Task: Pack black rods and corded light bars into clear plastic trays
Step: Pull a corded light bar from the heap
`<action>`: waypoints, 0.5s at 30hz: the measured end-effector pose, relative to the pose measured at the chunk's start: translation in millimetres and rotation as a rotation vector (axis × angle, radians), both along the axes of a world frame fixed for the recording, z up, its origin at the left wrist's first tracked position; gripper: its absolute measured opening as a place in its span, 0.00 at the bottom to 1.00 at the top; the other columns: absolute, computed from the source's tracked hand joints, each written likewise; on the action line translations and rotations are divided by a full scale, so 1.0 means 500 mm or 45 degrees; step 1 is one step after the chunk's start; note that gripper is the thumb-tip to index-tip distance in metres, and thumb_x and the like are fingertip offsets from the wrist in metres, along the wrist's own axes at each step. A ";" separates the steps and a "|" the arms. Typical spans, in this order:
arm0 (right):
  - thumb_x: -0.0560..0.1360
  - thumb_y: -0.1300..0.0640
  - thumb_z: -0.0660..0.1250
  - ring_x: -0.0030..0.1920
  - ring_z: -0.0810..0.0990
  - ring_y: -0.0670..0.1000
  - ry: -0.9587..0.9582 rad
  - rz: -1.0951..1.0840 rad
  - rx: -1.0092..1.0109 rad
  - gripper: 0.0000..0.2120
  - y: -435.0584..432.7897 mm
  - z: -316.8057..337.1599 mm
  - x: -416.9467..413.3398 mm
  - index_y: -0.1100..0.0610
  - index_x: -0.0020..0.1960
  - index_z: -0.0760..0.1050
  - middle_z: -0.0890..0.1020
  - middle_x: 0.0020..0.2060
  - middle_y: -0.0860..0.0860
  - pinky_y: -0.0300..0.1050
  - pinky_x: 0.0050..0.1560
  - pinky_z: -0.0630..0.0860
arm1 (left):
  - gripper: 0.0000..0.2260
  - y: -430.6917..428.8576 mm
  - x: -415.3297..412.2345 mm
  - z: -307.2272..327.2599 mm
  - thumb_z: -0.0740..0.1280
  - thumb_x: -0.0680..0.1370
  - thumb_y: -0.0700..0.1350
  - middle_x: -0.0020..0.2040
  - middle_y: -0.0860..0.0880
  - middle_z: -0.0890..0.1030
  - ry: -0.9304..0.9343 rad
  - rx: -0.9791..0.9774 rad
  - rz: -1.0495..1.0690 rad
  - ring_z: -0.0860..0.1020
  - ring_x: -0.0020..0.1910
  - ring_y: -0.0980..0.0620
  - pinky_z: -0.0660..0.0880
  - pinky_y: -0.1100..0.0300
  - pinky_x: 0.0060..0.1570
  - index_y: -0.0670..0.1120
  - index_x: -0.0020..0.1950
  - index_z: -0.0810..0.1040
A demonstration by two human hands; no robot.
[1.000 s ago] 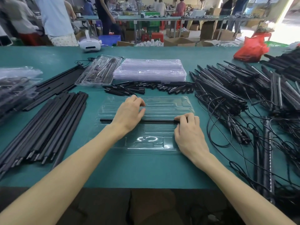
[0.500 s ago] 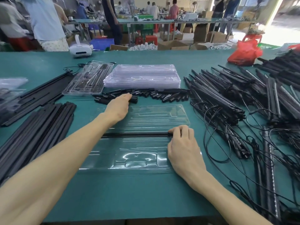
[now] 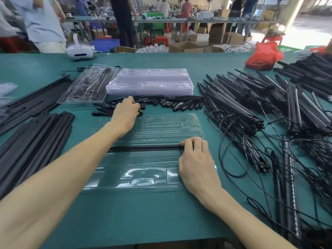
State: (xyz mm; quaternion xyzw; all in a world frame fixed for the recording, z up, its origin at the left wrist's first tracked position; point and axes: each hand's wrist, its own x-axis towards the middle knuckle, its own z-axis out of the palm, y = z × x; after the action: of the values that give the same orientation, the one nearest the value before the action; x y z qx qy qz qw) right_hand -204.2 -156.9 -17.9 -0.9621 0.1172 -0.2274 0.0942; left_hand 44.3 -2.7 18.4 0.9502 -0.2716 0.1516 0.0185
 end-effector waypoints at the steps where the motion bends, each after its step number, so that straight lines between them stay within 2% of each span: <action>1: 0.75 0.61 0.63 0.55 0.71 0.53 0.006 -0.006 0.003 0.12 0.000 0.000 0.000 0.55 0.58 0.73 0.72 0.53 0.49 0.41 0.44 0.66 | 0.08 0.000 -0.001 0.002 0.66 0.82 0.41 0.58 0.42 0.74 -0.012 -0.035 -0.013 0.73 0.56 0.41 0.72 0.47 0.56 0.41 0.60 0.79; 3: 0.75 0.60 0.63 0.55 0.70 0.53 0.018 -0.006 0.006 0.12 -0.002 0.001 0.001 0.55 0.58 0.73 0.72 0.53 0.50 0.41 0.45 0.65 | 0.07 -0.001 -0.006 0.008 0.69 0.80 0.42 0.57 0.43 0.78 -0.015 -0.075 -0.070 0.75 0.55 0.41 0.72 0.47 0.56 0.43 0.58 0.79; 5: 0.76 0.60 0.61 0.56 0.70 0.53 0.035 0.007 0.020 0.12 -0.002 0.002 0.002 0.55 0.59 0.72 0.71 0.54 0.50 0.42 0.46 0.68 | 0.06 -0.001 -0.015 0.011 0.69 0.79 0.41 0.51 0.44 0.82 -0.036 -0.082 -0.150 0.78 0.50 0.42 0.72 0.49 0.54 0.44 0.55 0.77; 8: 0.76 0.60 0.61 0.56 0.69 0.53 0.041 0.016 0.048 0.12 -0.001 0.005 0.003 0.56 0.60 0.72 0.71 0.55 0.50 0.44 0.47 0.71 | 0.05 -0.001 -0.038 0.001 0.67 0.79 0.37 0.45 0.47 0.81 -0.089 -0.179 -0.238 0.75 0.44 0.43 0.72 0.51 0.48 0.46 0.51 0.74; 12: 0.77 0.60 0.59 0.57 0.68 0.53 0.057 0.032 0.043 0.13 -0.002 0.006 0.001 0.57 0.61 0.72 0.71 0.55 0.51 0.46 0.52 0.74 | 0.07 -0.023 -0.086 0.009 0.69 0.79 0.37 0.48 0.48 0.80 -0.113 -0.328 -0.358 0.76 0.45 0.46 0.71 0.52 0.53 0.45 0.54 0.75; 13: 0.77 0.60 0.59 0.57 0.68 0.53 0.060 0.034 0.046 0.13 -0.002 0.007 0.001 0.57 0.61 0.72 0.71 0.56 0.51 0.47 0.53 0.74 | 0.08 -0.032 -0.102 0.017 0.71 0.78 0.38 0.48 0.48 0.80 -0.045 -0.377 -0.375 0.77 0.45 0.47 0.73 0.52 0.52 0.46 0.55 0.75; 15: 0.78 0.60 0.59 0.57 0.68 0.54 0.064 0.038 0.046 0.14 -0.003 0.007 0.001 0.57 0.62 0.71 0.71 0.57 0.52 0.47 0.55 0.73 | 0.10 -0.047 -0.138 0.035 0.73 0.76 0.41 0.46 0.52 0.81 0.271 -0.499 -0.381 0.79 0.45 0.50 0.76 0.52 0.50 0.47 0.54 0.75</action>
State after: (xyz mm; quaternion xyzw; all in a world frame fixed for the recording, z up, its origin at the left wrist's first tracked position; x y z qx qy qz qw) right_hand -203.9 -158.5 -14.3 -0.9673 0.1093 -0.1997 0.1119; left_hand -24.5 -26.1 35.9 0.8884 -0.3711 0.0960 0.2526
